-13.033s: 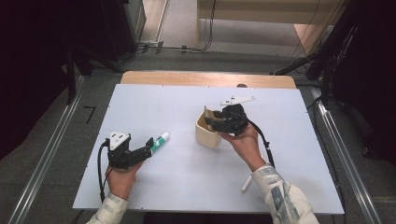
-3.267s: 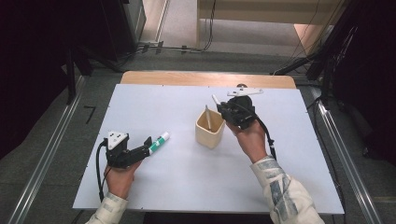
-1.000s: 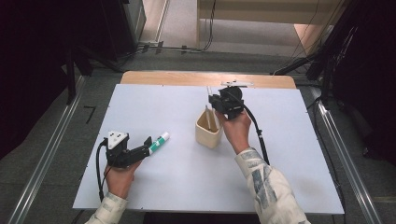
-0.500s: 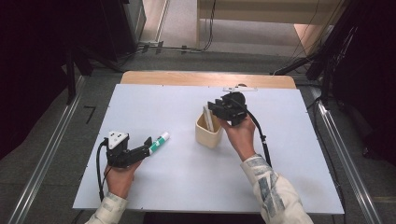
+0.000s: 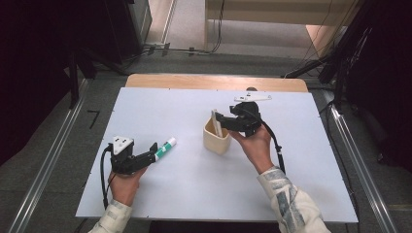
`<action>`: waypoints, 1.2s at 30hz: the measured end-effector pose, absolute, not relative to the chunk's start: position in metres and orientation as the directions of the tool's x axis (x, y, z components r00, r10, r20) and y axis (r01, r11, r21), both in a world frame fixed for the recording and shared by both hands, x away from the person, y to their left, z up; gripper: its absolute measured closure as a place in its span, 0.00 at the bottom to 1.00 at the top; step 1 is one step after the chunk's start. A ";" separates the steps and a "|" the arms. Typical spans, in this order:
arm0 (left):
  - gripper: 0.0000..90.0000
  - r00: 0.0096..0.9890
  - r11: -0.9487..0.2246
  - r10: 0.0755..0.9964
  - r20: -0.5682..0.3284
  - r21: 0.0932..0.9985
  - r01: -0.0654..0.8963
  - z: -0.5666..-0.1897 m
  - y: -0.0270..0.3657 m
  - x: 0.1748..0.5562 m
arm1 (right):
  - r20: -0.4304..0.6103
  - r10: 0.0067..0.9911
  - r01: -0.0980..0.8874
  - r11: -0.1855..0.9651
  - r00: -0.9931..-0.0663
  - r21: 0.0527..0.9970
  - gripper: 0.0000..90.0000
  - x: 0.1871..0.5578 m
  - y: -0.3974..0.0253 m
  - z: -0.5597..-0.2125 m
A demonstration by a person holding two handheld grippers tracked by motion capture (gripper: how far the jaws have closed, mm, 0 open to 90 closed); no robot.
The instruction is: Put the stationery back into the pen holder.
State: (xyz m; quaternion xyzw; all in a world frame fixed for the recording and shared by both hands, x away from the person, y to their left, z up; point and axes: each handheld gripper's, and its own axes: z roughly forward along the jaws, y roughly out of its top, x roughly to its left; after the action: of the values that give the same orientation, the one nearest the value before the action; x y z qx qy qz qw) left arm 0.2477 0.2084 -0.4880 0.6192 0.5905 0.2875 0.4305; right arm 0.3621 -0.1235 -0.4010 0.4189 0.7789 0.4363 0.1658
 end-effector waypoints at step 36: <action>0.16 0.123 0.037 0.986 -0.111 0.871 0.490 -0.491 0.207 0.250 | 0.088 0.814 0.482 0.249 -0.574 0.840 0.31 0.305 -0.214 -0.436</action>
State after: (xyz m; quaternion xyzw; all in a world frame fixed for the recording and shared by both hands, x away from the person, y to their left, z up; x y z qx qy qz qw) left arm 0.2497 0.2067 -0.4914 0.6254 0.5901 0.3006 0.4126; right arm 0.3046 -0.2135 -0.4362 0.4219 0.7677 0.4446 0.1868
